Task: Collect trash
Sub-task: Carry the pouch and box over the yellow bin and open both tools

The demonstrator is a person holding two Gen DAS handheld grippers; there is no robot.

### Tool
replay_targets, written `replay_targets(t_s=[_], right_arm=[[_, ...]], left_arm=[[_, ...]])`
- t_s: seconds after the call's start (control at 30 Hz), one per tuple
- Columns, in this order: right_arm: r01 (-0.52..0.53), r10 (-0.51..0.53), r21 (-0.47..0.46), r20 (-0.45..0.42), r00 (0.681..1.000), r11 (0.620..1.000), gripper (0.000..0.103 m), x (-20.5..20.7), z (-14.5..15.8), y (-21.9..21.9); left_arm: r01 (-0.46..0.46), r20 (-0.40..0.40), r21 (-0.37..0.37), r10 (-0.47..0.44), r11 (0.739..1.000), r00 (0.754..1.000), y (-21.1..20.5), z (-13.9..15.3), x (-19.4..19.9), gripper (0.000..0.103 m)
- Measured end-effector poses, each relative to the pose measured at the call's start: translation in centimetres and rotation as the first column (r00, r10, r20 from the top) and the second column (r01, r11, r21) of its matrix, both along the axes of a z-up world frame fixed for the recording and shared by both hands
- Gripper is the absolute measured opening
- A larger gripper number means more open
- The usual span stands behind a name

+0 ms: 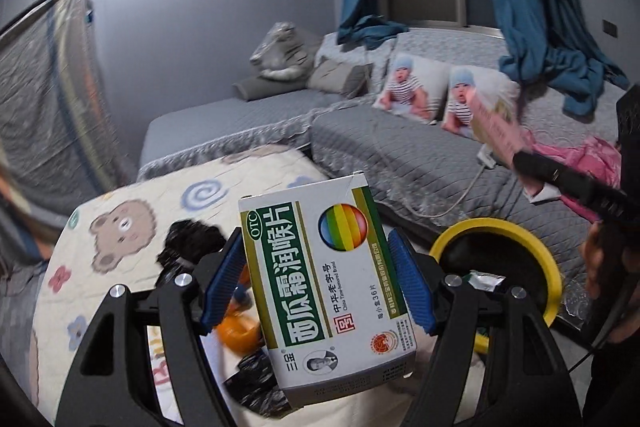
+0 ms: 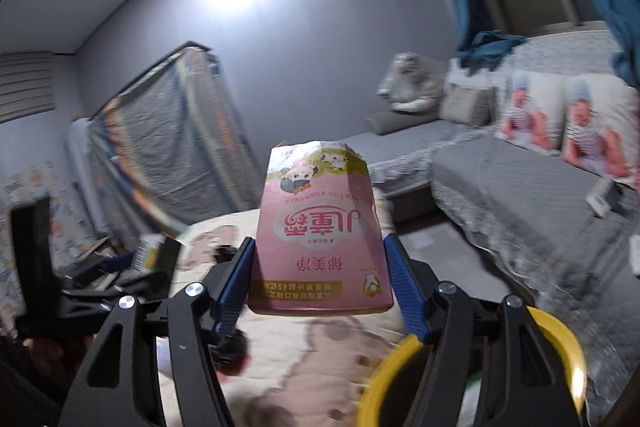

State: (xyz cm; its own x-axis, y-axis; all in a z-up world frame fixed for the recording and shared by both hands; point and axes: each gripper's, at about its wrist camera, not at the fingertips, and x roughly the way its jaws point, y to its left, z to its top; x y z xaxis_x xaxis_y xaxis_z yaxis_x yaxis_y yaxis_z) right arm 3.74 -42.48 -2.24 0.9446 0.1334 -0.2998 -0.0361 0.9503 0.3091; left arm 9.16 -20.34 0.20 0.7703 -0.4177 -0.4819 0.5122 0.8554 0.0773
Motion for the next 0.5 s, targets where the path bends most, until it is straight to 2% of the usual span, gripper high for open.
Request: replay_targets(t_s=[0.13,0.27,0.5], right_arm=[[0.118,-0.119,-0.013,-0.057,0.991,0.993,0.061,-1.5,-2.5,-2.4],[0.172,-0.169,0.025,-0.097,0.981,0.985,0.061,-2.3,-4.8,-4.4],[0.268,-0.265,0.001,-0.156,0.952,0.963,0.061,-3.5,-7.5,-6.6]], left_arm=[[0.07,0.02,-0.003,-0.07,0.998,0.997,-2.8,0.3,-0.6,0.068],[0.131,0.025,0.0,-0.131,0.991,0.991,-5.7,0.2,-1.0,0.068],[0.199,0.009,-0.007,-0.199,0.98,0.98,-9.5,-0.7,-1.0,0.068]])
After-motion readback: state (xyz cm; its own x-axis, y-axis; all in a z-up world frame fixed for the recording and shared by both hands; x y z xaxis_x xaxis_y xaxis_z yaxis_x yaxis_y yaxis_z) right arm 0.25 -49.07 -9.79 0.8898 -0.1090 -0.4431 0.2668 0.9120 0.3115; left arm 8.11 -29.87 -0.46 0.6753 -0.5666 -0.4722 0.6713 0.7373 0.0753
